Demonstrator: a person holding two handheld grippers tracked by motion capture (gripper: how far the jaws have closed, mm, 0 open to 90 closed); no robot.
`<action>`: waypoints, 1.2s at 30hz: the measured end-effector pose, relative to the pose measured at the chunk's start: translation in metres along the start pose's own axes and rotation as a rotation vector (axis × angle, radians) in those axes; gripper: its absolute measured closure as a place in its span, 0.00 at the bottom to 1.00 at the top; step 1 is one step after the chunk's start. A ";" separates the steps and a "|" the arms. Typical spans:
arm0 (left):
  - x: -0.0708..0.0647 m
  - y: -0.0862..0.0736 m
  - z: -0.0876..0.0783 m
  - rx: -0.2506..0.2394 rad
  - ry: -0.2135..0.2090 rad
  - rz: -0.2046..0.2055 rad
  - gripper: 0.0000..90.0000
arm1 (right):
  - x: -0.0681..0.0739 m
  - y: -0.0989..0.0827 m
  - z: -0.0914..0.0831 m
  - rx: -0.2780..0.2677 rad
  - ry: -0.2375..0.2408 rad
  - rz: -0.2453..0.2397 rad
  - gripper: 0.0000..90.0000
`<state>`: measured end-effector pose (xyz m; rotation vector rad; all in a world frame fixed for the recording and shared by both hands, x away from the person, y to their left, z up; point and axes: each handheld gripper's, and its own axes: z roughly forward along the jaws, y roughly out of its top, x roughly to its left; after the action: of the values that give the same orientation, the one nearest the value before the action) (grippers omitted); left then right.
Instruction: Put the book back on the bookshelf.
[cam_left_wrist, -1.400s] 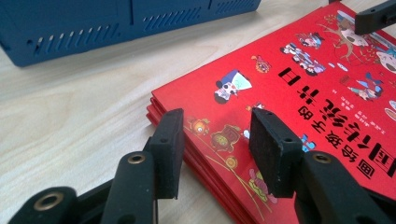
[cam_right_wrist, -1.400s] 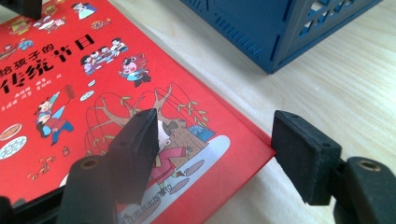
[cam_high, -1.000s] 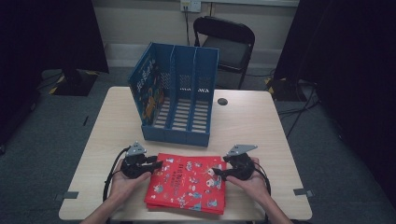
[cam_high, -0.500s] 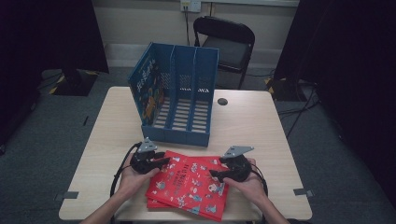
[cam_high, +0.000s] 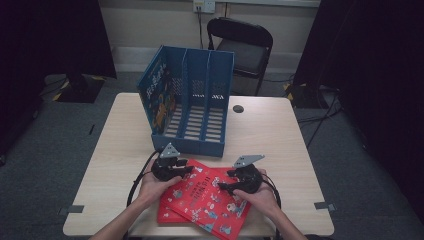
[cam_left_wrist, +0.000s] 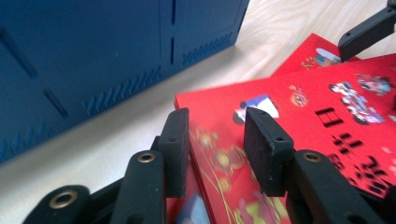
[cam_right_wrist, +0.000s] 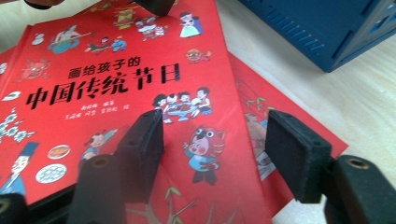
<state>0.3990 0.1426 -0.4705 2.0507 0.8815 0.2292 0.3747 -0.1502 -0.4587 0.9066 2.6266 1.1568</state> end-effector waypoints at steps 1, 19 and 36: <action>-0.001 -0.002 -0.003 0.002 -0.005 -0.008 0.67 | 0.001 0.000 0.000 -0.003 0.009 0.000 0.45; -0.028 -0.051 -0.056 0.057 -0.072 0.006 0.43 | 0.003 0.000 0.001 0.003 0.014 0.002 0.45; -0.038 -0.062 -0.063 0.081 -0.086 0.078 0.27 | 0.005 -0.001 0.001 -0.003 -0.001 -0.004 0.45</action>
<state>0.3106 0.1816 -0.4748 2.1557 0.7707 0.1483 0.3702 -0.1472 -0.4590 0.9008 2.6242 1.1588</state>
